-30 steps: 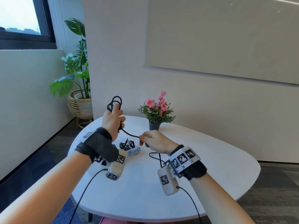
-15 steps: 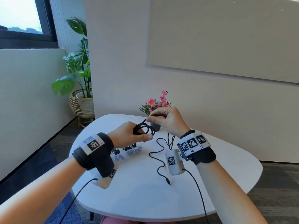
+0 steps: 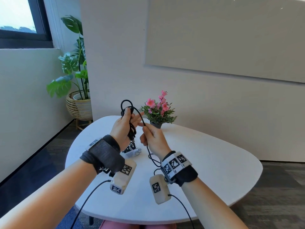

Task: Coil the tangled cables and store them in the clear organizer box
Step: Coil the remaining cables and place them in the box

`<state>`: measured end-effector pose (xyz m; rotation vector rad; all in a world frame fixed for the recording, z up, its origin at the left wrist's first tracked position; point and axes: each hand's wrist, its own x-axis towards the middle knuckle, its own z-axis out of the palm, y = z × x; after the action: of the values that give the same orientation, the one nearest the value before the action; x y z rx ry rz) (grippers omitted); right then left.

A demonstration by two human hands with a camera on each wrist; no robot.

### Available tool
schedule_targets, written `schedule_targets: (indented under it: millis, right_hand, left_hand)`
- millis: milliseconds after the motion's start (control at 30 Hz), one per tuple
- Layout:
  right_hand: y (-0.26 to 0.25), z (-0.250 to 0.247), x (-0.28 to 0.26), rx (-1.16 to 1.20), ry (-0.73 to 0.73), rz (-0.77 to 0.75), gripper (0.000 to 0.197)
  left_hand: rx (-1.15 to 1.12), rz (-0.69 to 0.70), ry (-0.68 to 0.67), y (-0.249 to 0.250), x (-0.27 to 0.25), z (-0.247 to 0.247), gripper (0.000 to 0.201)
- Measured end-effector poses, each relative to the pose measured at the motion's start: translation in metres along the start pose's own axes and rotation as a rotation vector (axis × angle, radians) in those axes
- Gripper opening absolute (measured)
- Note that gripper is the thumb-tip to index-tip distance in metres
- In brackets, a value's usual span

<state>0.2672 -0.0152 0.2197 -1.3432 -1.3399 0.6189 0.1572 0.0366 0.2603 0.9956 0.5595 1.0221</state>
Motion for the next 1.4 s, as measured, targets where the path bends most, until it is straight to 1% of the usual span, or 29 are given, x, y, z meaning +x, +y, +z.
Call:
schedule_targets:
  millis: [100,167,233,300,333,367,467,533,567,600,667,733,767,800,833,900,967,1000,1033,1067,1133,1200,1267,1333,1400]
  right_hand:
    - [0.007,0.004,-0.007,-0.04,-0.098,0.058,0.026]
    - [0.005,0.007,-0.015,-0.133,-0.196,0.084,0.031]
    - [-0.003,0.009,-0.023,-0.278,-0.287,0.069,0.034]
    - [-0.012,0.009,-0.026,-0.426,-0.355,0.005,0.035]
    - [-0.017,0.007,-0.027,-0.481,-0.372,-0.024,0.036]
    - [-0.021,0.004,-0.026,-0.515,-0.371,-0.041,0.036]
    - [-0.03,-0.011,-0.021,-0.561,-0.295,-0.126,0.027]
    - [-0.034,-0.023,-0.014,-0.592,-0.232,-0.2,0.021]
    - [-0.035,-0.027,-0.011,-0.606,-0.206,-0.227,0.018]
    - [-0.037,-0.03,-0.009,-0.619,-0.184,-0.25,0.017]
    - [-0.039,-0.031,-0.005,-0.625,-0.136,-0.292,0.014]
    - [-0.041,-0.035,-0.001,-0.574,-0.054,-0.333,0.016]
    - [-0.041,-0.039,0.003,-0.53,0.002,-0.349,0.018]
    - [-0.038,-0.043,0.008,-0.484,0.049,-0.36,0.019]
    - [-0.036,-0.047,0.013,-0.434,0.073,-0.359,0.019]
    - [-0.031,-0.048,0.019,-0.315,0.059,-0.314,0.014]
    - [-0.025,-0.045,0.021,-0.201,0.028,-0.242,0.01]
    - [-0.023,-0.044,0.022,-0.165,0.017,-0.208,0.008]
    - [-0.02,-0.044,0.022,-0.14,0.013,-0.186,0.009]
    - [-0.017,-0.045,0.023,-0.105,0.018,-0.177,0.012]
    - [-0.013,-0.044,0.024,-0.019,0.068,-0.153,0.016]
    - [-0.009,-0.039,0.024,0.037,0.102,-0.098,0.013]
    - [-0.006,-0.028,0.022,0.034,0.098,-0.04,0.019]
    - [-0.007,-0.018,0.021,0.033,0.084,0.004,0.025]
    - [-0.012,-0.011,0.02,0.079,0.08,0.055,0.021]
  left_hand:
    - [-0.022,0.003,0.019,0.001,0.009,-0.006,0.04]
    - [-0.118,-0.033,0.032,0.0,0.014,-0.01,0.037]
    - [-0.206,-0.062,0.09,0.0,0.014,-0.008,0.036]
    - [-0.2,-0.036,0.183,0.002,0.013,-0.005,0.033]
    - [-0.127,-0.005,0.214,0.004,0.011,-0.004,0.032]
    - [-0.005,0.032,0.231,0.006,0.011,-0.004,0.031]
    - [0.481,0.131,0.219,0.009,0.01,-0.006,0.023]
    - [0.71,0.114,0.152,0.01,0.009,-0.007,0.021]
    - [0.829,0.098,0.09,0.01,0.009,-0.008,0.024]
    - [0.973,0.093,0.012,0.011,0.007,-0.009,0.029]
    - [1.238,0.094,-0.14,0.014,0.001,-0.009,0.045]
    - [1.37,0.101,-0.227,0.019,-0.007,-0.008,0.065]
    - [1.38,0.09,-0.259,0.019,-0.009,-0.01,0.072]
    - [1.355,0.069,-0.291,0.02,-0.011,-0.012,0.074]
    - [1.308,0.041,-0.326,0.019,-0.012,-0.014,0.072]
    - [1.275,0.027,-0.408,0.019,-0.014,-0.019,0.058]
    - [1.393,0.067,-0.479,0.022,-0.013,-0.02,0.045]
    - [1.416,0.077,-0.496,0.024,-0.012,-0.021,0.042]
    - [1.381,0.063,-0.512,0.025,-0.012,-0.023,0.04]
    - [1.289,0.033,-0.523,0.026,-0.012,-0.025,0.04]
    - [0.984,-0.016,-0.504,0.022,-0.012,-0.029,0.038]
    - [0.598,-0.048,-0.427,0.016,-0.013,-0.027,0.031]
    - [0.295,-0.076,-0.322,0.01,-0.011,-0.021,0.03]
    - [0.133,-0.07,-0.205,0.007,-0.007,-0.015,0.034]
    - [0.106,-0.042,-0.082,0.005,0.003,-0.011,0.035]
